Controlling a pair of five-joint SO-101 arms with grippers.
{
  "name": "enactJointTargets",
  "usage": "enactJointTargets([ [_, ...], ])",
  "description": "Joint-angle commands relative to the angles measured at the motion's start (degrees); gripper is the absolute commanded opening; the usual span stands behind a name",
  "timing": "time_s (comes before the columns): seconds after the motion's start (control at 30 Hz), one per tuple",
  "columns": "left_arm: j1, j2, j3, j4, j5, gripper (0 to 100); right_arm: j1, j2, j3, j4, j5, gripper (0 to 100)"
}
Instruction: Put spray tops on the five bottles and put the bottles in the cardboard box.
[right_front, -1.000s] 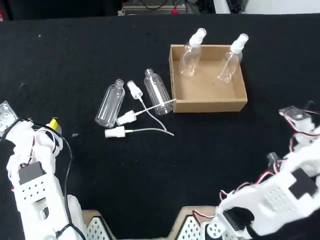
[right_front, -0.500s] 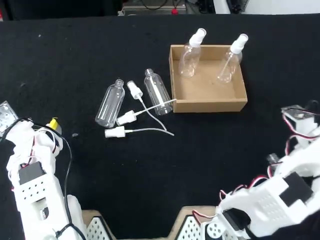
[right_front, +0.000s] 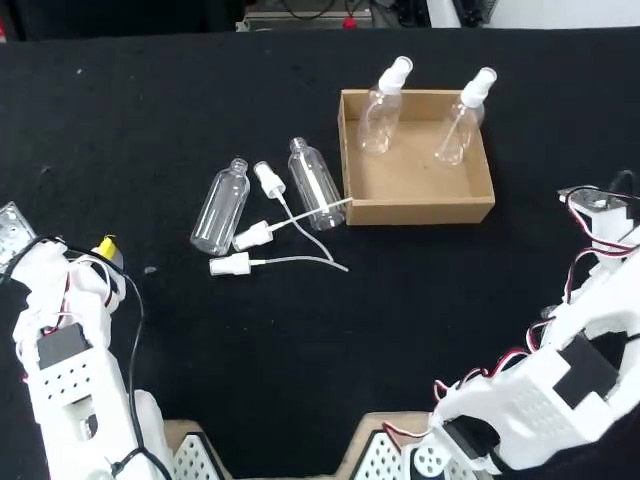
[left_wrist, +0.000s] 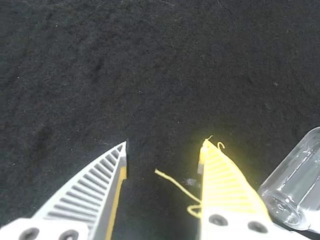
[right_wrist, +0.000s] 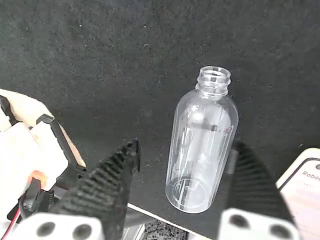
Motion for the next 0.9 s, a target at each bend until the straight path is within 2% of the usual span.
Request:
enactJointTargets([
  [0.0, -0.6, -0.6, -1.0, -1.4, -0.1, 23, -0.5, -1.8, -0.1, 0.5, -0.7, 21.9],
  [0.1, -0.6, -0.6, -0.9, -1.4, -0.1, 23, 0.1, 0.2, 0.1, -1.1, -0.7, 26.0],
  [0.27, -0.6, -0.6, -0.9, -1.4, -0.1, 23, 3.7, 2.5, 0.8, -10.2, -0.6, 27.2],
  [0.57, -0.4, -0.6, -1.0, -1.4, -0.1, 23, 3.3, -1.5, 7.6, -6.9, -0.6, 27.5],
  [0.63, -0.4, -0.6, -1.0, -1.4, -0.1, 23, 3.4, -2.8, 9.5, -7.6, -0.6, 30.1],
  [0.7, -0.5, -0.6, -1.0, -1.4, -0.1, 23, 3.4, -3.5, 11.8, -10.3, -0.6, 32.2],
  [0.87, -0.5, -0.6, -0.9, -1.4, -0.1, 23, 3.5, -3.4, 18.3, -22.0, -0.8, 30.5],
])
